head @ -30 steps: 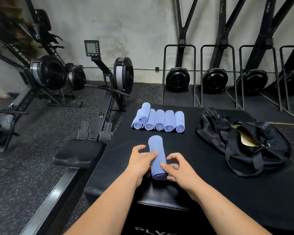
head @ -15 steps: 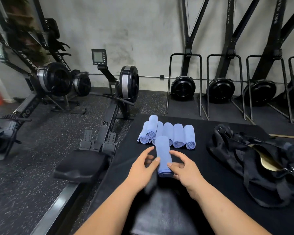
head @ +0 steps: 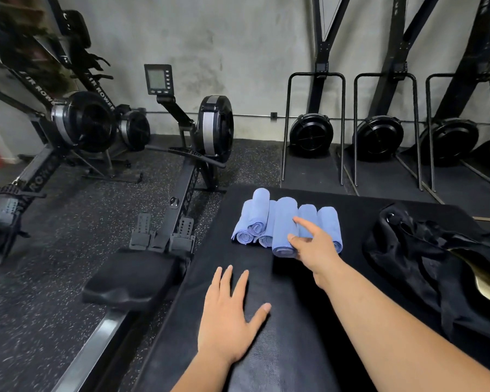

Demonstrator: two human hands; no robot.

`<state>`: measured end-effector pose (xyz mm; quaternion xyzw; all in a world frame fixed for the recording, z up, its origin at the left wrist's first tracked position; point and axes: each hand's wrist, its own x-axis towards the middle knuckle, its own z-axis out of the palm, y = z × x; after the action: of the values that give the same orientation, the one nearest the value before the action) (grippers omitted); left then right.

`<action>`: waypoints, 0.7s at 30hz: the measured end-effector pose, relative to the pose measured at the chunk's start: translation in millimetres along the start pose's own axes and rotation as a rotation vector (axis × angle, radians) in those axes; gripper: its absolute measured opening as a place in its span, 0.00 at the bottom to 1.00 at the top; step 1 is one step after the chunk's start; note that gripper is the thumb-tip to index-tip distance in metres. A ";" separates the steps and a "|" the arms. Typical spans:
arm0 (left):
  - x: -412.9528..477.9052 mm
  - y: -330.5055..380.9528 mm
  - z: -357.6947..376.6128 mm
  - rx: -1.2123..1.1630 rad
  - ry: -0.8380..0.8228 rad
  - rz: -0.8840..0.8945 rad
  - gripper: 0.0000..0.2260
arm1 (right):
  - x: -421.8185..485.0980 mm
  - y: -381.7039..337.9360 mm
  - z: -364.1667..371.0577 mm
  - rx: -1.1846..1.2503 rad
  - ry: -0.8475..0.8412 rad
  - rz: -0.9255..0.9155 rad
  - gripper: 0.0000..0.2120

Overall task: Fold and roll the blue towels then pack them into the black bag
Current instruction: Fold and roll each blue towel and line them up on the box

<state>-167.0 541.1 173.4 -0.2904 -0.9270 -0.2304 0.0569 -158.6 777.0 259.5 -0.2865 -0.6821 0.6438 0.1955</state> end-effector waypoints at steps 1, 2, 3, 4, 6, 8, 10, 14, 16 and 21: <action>1.1 2.0 -0.3 0.007 -0.004 -0.001 0.41 | 8.8 -0.9 1.0 -0.024 0.020 -0.014 0.21; 1.3 3.1 0.3 0.012 -0.006 -0.012 0.42 | 17.2 -1.5 3.2 -0.043 0.038 -0.030 0.22; 1.0 4.0 0.6 0.019 -0.002 -0.016 0.42 | 25.0 -3.1 4.9 -0.065 0.057 -0.040 0.22; 0.1 4.6 0.9 0.033 0.010 -0.010 0.42 | 32.6 -4.3 6.4 -0.092 0.076 -0.046 0.23; -0.9 4.9 1.6 0.066 0.026 0.002 0.42 | 47.3 -6.1 11.7 -0.145 0.114 -0.048 0.23; 0.1 5.2 1.9 0.078 0.019 0.007 0.41 | 59.6 -6.6 18.1 -0.218 0.135 -0.056 0.23; 1.9 5.7 1.4 0.081 0.001 0.013 0.41 | 68.2 -8.6 25.7 -0.279 0.148 -0.081 0.23; 4.0 3.2 4.1 0.089 0.013 0.022 0.40 | 78.6 -7.2 38.6 -0.428 0.178 -0.108 0.21; 4.7 2.4 5.6 0.102 0.004 0.022 0.40 | 83.4 -1.1 42.6 -0.502 0.184 -0.123 0.21; 4.6 1.6 7.5 0.099 0.017 0.025 0.39 | 86.6 5.4 49.9 -0.746 0.198 -0.167 0.20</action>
<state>-169.6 548.1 168.6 -0.2969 -0.9330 -0.1861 0.0818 -255.3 794.4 240.6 -0.3423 -0.8679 0.3029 0.1945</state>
